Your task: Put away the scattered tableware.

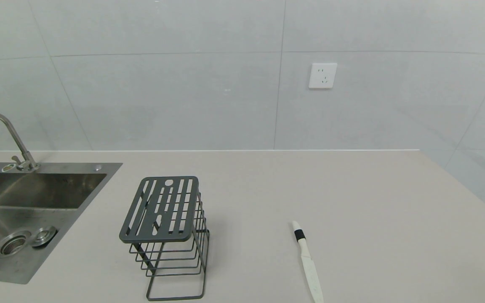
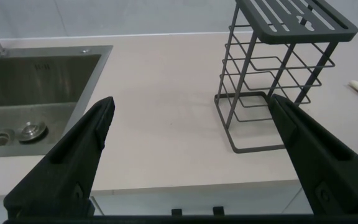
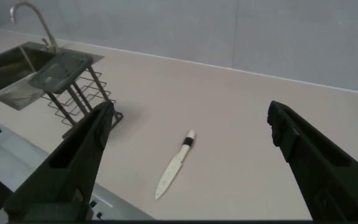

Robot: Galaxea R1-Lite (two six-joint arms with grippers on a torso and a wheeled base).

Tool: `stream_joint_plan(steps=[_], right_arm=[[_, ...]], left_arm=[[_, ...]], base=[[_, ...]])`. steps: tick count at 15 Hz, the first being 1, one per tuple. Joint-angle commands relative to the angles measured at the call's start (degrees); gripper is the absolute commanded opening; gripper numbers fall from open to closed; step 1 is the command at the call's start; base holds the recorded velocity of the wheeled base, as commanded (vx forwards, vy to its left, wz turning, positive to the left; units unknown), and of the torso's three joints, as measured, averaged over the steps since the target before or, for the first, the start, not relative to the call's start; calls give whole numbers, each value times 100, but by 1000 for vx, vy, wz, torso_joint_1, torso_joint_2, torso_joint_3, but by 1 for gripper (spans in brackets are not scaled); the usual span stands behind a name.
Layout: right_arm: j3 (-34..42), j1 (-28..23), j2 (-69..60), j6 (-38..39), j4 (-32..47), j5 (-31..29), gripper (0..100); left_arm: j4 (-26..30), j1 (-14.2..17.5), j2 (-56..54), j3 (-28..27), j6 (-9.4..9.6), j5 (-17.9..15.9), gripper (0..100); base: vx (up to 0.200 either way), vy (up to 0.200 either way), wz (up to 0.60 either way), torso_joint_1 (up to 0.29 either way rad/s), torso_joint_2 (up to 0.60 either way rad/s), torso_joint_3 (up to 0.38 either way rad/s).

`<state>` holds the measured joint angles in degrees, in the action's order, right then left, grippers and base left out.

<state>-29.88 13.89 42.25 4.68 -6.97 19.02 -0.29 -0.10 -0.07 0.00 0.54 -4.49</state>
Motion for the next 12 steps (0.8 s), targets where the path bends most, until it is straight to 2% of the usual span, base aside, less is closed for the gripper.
stream_joint_plan(steps=[1, 3, 4, 7, 10, 11, 12], right_arm=[[-457, 870, 1980, -90, 12, -21, 100], [-405, 1855, 2630, -169, 21, -416, 100], [-431, 2101, 3008, -161, 29, -698, 100], [-466, 2347, 4168, -64, 21, -1330, 100], [-844, 2795, 5003, 815, 3, -1779, 100], [-1275, 3173, 5548, 1509, 21, -2016, 100], [-1415, 3322, 5847, 1879, 21, -2245, 100]], left_arm=[[3, 1, 7, 0, -1, 0, 100], [3, 1, 7, 0, 8, 0, 100], [3, 1, 7, 0, 17, 0, 100], [3, 1, 7, 0, 87, 0, 100], [12, 1, 7, 0, 87, 0, 100], [12, 1, 7, 0, 96, 0, 100], [12, 1, 7, 0, 96, 0, 100]], base=[[0, 0, 0, 0, 0, 0], [0, 0, 0, 0, 0, 0], [0, 0, 0, 0, 0, 0], [0, 0, 0, 0, 0, 0], [0, 0, 0, 0, 0, 0], [0, 0, 0, 0, 0, 0], [0, 0, 0, 0, 0, 0]])
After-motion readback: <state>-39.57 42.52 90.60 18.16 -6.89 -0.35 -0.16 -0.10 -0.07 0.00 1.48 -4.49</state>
